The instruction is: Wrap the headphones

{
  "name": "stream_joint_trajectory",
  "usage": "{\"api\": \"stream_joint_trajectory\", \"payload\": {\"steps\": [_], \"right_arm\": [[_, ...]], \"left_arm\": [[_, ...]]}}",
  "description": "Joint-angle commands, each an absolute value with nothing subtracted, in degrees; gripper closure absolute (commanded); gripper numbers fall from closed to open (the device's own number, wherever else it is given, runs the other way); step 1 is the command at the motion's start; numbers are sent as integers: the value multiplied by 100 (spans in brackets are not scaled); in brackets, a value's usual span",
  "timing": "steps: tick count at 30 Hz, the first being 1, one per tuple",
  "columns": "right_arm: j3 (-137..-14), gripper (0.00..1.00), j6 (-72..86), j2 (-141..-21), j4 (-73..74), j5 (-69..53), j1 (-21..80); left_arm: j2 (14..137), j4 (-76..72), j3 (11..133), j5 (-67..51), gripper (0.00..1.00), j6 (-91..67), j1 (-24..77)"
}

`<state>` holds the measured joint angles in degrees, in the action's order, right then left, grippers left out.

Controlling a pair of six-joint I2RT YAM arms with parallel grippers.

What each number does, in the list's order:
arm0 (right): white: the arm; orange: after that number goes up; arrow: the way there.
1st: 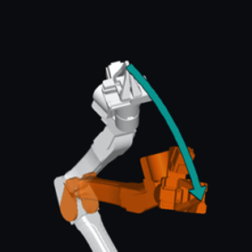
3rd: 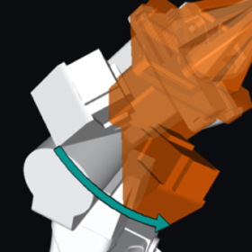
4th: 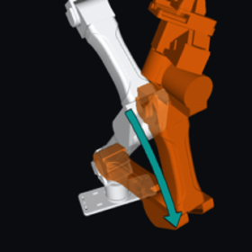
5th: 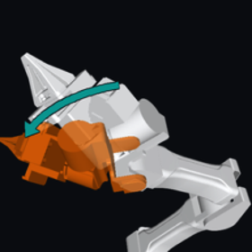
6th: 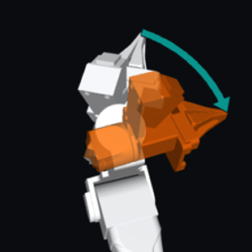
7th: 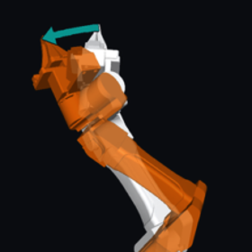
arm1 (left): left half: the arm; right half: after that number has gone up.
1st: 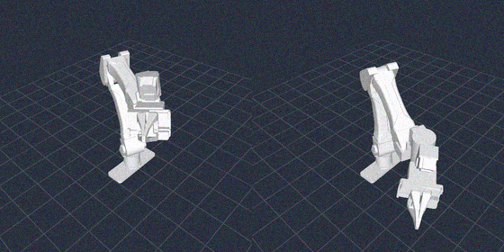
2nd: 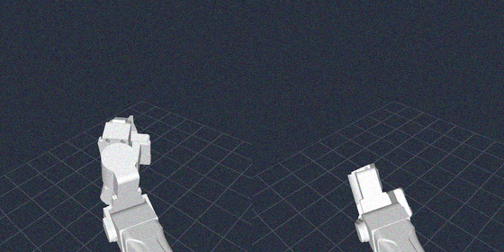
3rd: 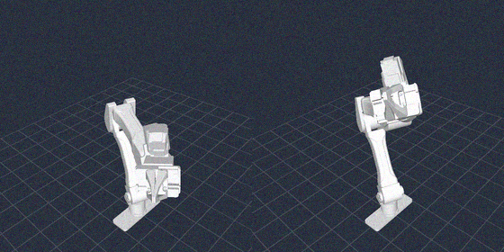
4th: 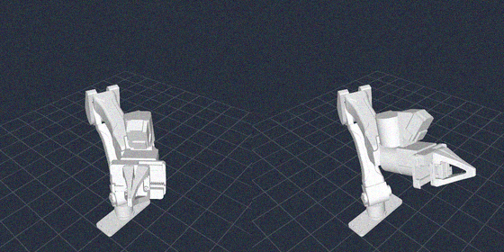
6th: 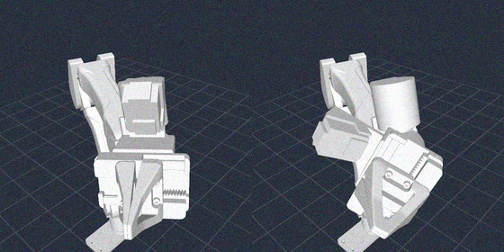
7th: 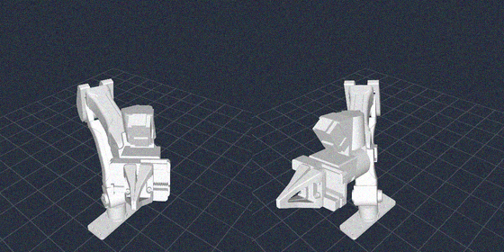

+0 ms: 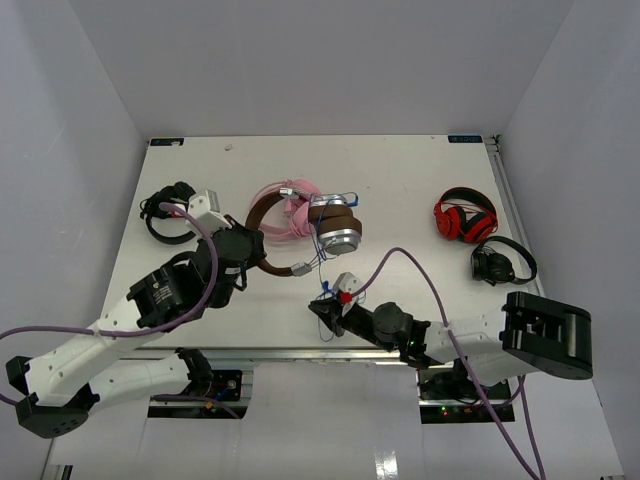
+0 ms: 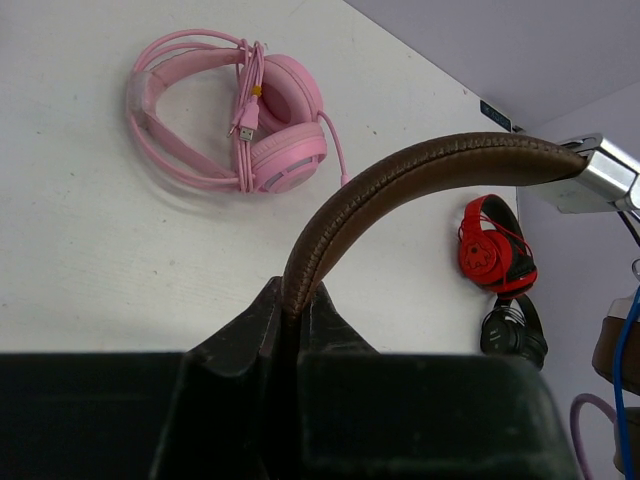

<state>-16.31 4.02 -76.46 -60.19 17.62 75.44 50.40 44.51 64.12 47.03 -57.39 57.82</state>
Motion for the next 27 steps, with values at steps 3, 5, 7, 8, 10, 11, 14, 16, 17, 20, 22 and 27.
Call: {"api": "stream_joint_trajectory", "payload": {"steps": [3,5,7,8,10,11,14,16,17,20,22,27], "right_arm": [[-1860,81,327,-8386,-7465,1592,7541],[-1906,80,351,-8609,-7633,1574,7533],[-1907,78,398,-8863,-7969,1520,7510],[-1911,78,437,-9019,-8156,1484,7496],[-1941,76,501,-9216,-8331,1397,7485],[-1952,75,528,-9304,-8398,1369,7480],[-1967,80,595,-9581,-8675,1301,7479],[-1943,87,636,-9726,-8872,1341,7471],[-1925,91,646,-9797,-8944,1372,7454],[-1805,92,781,-9909,-9348,1405,7310],[-1501,92,905,-9711,-9473,1394,7035],[-871,92,1285,-8974,-9466,1220,6272]], "left_arm": [[4765,4061,6495,4663,100,-5955,5748],[4730,4061,6495,4658,100,-5959,5748],[4687,4052,6484,4667,100,-5959,5748],[4690,4051,6476,4669,100,-5957,5748],[4660,4047,6469,4695,100,-5934,5748],[4648,4051,6468,4711,100,-5924,5748],[4594,4043,6457,4722,100,-5924,5748],[4550,4039,6451,4695,100,-5916,5748],[4523,4030,6451,4659,100,-5898,5748],[4394,3773,6444,4264,100,-5449,5748],[4335,3811,6531,4044,100,-5067,5748],[3959,4109,6618,4148,100,-4896,5748]]}}
